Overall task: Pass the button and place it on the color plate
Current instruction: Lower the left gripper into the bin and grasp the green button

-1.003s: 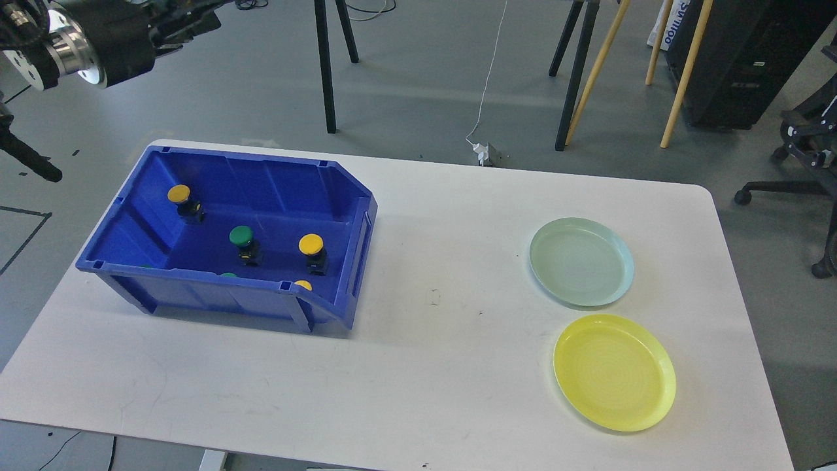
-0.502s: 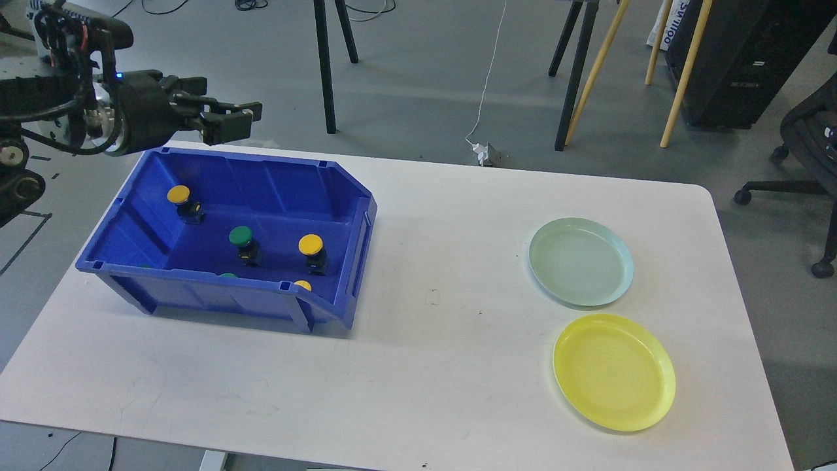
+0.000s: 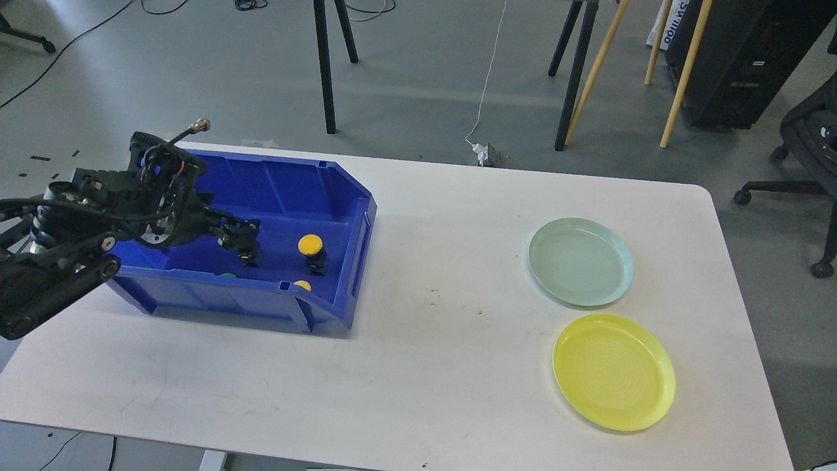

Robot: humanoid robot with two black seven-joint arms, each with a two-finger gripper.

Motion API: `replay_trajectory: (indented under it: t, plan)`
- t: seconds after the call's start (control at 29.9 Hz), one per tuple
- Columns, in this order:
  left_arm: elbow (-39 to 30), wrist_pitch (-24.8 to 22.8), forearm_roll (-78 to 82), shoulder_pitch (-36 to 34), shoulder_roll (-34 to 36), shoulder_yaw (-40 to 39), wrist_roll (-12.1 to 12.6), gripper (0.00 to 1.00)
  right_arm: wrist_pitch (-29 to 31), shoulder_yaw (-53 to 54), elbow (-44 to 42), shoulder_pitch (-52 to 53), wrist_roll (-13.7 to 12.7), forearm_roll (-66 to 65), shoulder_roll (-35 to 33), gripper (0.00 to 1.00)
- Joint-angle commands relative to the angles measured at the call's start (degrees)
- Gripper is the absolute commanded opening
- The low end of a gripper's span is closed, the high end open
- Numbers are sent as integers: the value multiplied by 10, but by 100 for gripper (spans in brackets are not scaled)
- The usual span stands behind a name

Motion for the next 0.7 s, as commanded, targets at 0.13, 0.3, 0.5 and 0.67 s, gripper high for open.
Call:
replay_trajectory:
  t: [0.13,0.3,0.5,0.67]
  plan:
    - [92,0,-9,10,-63,-3,-6,93,0,0,0,-2,0,-12,-1,99]
    - [140,0,-11,10,-90,-9,-15,93,0,0,0,-6,0,-13,-1,99]
    - [177,0,-19,8,-98,-8,-28,93,0,0,0,-5,1,-25,-1,99]
    - [188,0,-21,9,-99,-9,-34,92,0,0,0,-6,1,-25,-1,99]
